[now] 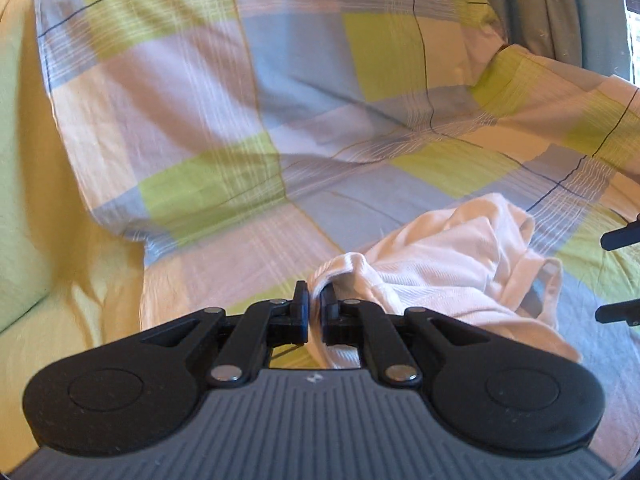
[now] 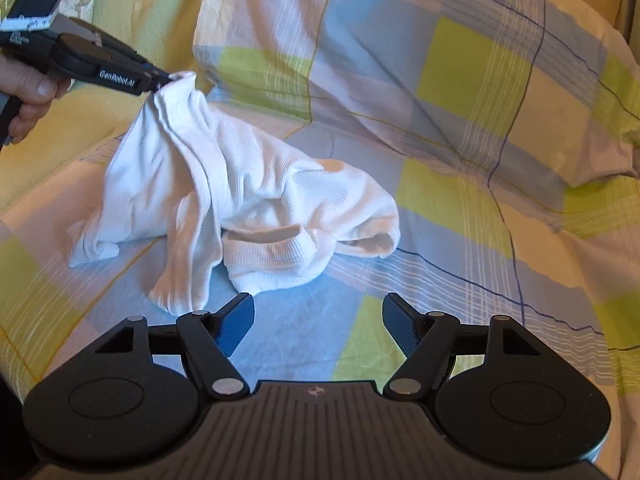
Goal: Fold clothes
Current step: 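Lift the tank top with both grippers, pulling it apart to unfold it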
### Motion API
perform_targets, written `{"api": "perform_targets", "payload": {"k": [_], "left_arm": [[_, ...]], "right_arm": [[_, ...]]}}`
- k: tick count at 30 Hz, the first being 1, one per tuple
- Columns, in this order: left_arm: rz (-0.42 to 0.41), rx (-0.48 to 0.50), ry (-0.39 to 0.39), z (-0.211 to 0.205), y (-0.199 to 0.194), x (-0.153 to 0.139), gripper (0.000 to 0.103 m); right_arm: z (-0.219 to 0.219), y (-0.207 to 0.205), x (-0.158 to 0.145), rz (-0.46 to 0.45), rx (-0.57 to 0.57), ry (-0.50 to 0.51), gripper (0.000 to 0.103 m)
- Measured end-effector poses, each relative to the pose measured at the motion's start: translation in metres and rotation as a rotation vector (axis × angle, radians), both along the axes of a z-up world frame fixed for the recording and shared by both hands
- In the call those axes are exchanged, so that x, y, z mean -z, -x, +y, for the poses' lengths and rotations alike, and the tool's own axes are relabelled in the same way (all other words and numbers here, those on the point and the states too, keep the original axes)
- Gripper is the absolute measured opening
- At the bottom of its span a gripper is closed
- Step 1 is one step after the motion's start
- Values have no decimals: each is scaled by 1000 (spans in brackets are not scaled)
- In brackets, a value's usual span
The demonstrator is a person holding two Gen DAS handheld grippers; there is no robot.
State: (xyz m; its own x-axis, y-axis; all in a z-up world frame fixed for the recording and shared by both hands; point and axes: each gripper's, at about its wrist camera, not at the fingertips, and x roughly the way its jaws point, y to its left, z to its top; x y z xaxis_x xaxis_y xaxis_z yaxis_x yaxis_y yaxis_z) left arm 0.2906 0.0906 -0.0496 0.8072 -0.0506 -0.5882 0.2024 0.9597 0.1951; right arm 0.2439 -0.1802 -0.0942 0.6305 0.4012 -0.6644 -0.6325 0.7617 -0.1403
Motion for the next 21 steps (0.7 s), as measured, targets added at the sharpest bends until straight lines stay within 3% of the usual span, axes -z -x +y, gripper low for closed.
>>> {"api": "perform_targets", "payload": {"k": [3,6,10,11,13,15,16,17,21], "left_arm": [[34,32,-35,4,10,15,11],[7,79,-151,-1,24,23,45],[-91,249,-245,-14,55,11,47],[-110,311,-257,-20,64,7,48],[-142,396,-284,-35,77,3,63],[-177,440,-320,-47,88,1,65],[-190,441,-336,-52,91,1,65],[-202,442,-346,-55,94,0,65],[-192,520,-320,-72,110,3,65]], "right_arm": [[10,0,-1,64,-71,-64,72],[25,6,5,120,-148,-83,72],[37,8,12,181,-172,-102,57],[38,9,13,188,-172,-105,47],[37,9,14,203,-171,-120,35],[37,8,14,220,-167,-128,26],[36,7,13,223,-159,-131,10],[35,7,12,229,-149,-141,5],[15,-1,-5,284,-92,-287,4]]}}
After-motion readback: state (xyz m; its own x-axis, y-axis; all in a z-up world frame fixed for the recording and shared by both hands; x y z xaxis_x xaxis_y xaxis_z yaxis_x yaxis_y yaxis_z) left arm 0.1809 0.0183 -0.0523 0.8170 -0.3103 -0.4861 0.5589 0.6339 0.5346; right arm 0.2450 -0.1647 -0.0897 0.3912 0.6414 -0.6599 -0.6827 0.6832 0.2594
